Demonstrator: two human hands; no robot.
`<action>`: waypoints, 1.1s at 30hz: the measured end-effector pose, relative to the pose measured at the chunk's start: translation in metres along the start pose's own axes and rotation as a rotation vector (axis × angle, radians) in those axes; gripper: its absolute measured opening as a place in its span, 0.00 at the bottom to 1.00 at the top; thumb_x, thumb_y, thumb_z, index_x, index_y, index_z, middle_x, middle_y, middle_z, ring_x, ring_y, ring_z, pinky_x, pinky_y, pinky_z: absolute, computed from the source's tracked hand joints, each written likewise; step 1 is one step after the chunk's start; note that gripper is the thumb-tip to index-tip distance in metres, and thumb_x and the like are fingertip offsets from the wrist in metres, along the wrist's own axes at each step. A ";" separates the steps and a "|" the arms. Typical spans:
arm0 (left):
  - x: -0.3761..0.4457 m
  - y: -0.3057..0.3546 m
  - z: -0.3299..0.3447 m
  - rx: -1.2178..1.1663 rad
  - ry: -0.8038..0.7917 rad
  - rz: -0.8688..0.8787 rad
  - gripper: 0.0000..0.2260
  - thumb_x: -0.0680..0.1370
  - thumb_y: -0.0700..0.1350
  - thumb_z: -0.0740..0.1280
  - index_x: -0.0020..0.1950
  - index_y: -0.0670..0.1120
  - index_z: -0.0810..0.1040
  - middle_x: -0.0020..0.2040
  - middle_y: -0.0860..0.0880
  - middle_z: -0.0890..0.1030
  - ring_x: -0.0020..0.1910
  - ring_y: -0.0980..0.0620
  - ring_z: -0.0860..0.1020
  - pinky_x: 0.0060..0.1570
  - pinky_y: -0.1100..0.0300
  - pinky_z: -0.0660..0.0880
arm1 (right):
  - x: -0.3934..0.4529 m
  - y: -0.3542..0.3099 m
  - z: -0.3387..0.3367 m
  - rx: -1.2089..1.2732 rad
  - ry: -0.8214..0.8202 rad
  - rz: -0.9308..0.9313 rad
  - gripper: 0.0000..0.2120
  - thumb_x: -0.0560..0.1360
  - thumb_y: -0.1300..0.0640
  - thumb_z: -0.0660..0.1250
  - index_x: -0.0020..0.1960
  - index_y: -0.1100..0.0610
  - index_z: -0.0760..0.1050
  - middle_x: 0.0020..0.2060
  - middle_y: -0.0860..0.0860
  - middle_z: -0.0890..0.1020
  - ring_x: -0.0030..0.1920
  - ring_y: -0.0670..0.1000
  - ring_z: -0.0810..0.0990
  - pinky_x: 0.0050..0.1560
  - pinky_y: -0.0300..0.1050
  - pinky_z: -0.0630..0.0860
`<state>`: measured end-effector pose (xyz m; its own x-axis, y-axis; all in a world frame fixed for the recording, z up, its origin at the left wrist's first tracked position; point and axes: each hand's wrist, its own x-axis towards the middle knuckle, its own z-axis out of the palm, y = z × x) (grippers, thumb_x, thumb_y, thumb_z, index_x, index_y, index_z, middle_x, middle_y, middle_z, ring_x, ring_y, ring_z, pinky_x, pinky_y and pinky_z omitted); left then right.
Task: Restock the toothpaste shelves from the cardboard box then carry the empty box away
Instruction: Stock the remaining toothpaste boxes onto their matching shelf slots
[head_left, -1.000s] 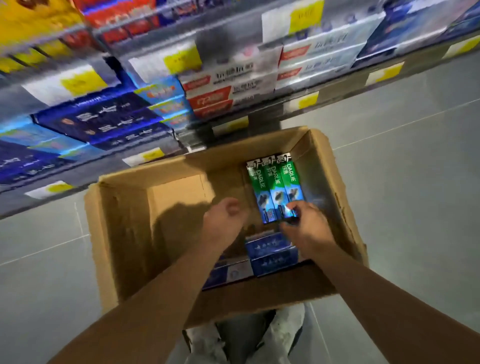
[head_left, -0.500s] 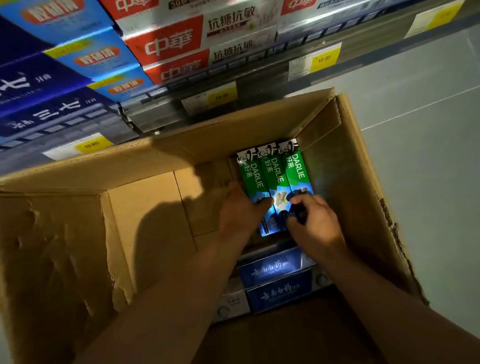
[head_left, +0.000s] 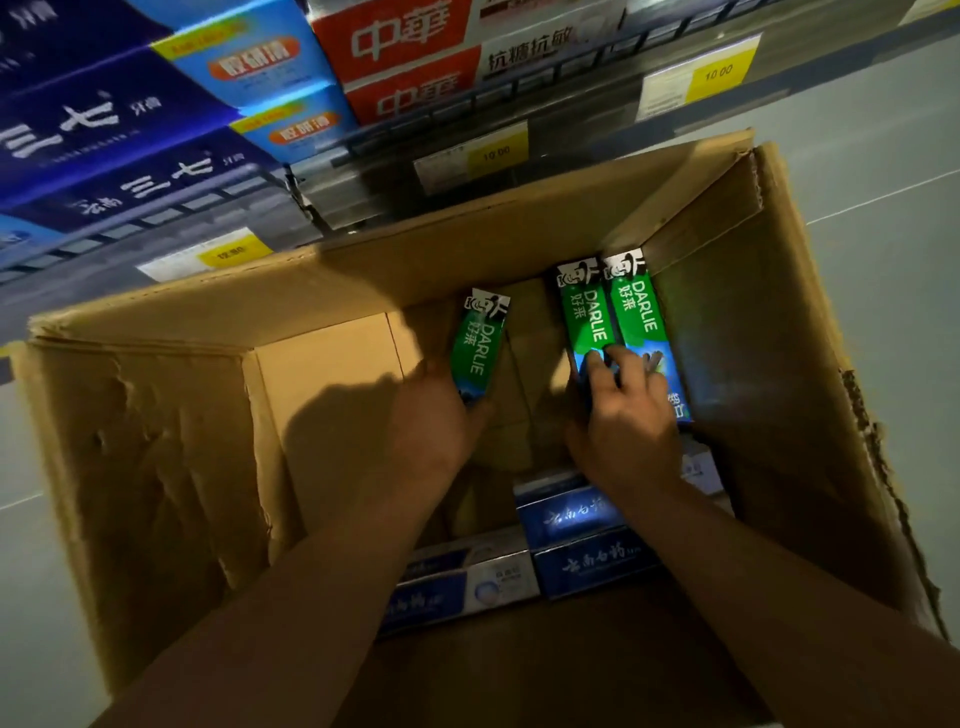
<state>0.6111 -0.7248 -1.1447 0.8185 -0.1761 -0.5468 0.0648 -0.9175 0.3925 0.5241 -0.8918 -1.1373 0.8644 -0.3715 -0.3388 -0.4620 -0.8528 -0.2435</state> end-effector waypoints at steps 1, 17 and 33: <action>-0.001 -0.006 -0.003 -0.012 0.019 -0.004 0.24 0.73 0.52 0.73 0.63 0.40 0.73 0.57 0.41 0.79 0.53 0.45 0.79 0.42 0.60 0.72 | -0.002 -0.003 0.003 -0.024 0.041 -0.003 0.31 0.61 0.55 0.75 0.63 0.60 0.77 0.62 0.61 0.76 0.52 0.66 0.76 0.46 0.55 0.76; -0.015 -0.022 -0.038 -0.840 -0.194 -0.341 0.16 0.73 0.39 0.73 0.59 0.47 0.74 0.50 0.50 0.82 0.46 0.54 0.82 0.41 0.61 0.80 | 0.015 -0.033 -0.015 0.513 -0.254 0.579 0.26 0.67 0.51 0.75 0.58 0.58 0.68 0.48 0.53 0.76 0.49 0.54 0.77 0.44 0.43 0.70; -0.199 0.031 -0.252 -0.898 -0.180 -0.358 0.14 0.72 0.39 0.75 0.52 0.52 0.76 0.51 0.51 0.84 0.50 0.50 0.83 0.53 0.44 0.80 | -0.130 -0.100 -0.257 1.019 -0.336 0.640 0.11 0.74 0.61 0.70 0.45 0.48 0.72 0.40 0.57 0.77 0.29 0.51 0.74 0.29 0.44 0.75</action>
<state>0.5939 -0.6286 -0.8371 0.5717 -0.0606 -0.8182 0.7626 -0.3284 0.5572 0.5090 -0.8526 -0.8356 0.4038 -0.3743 -0.8348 -0.8536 0.1740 -0.4910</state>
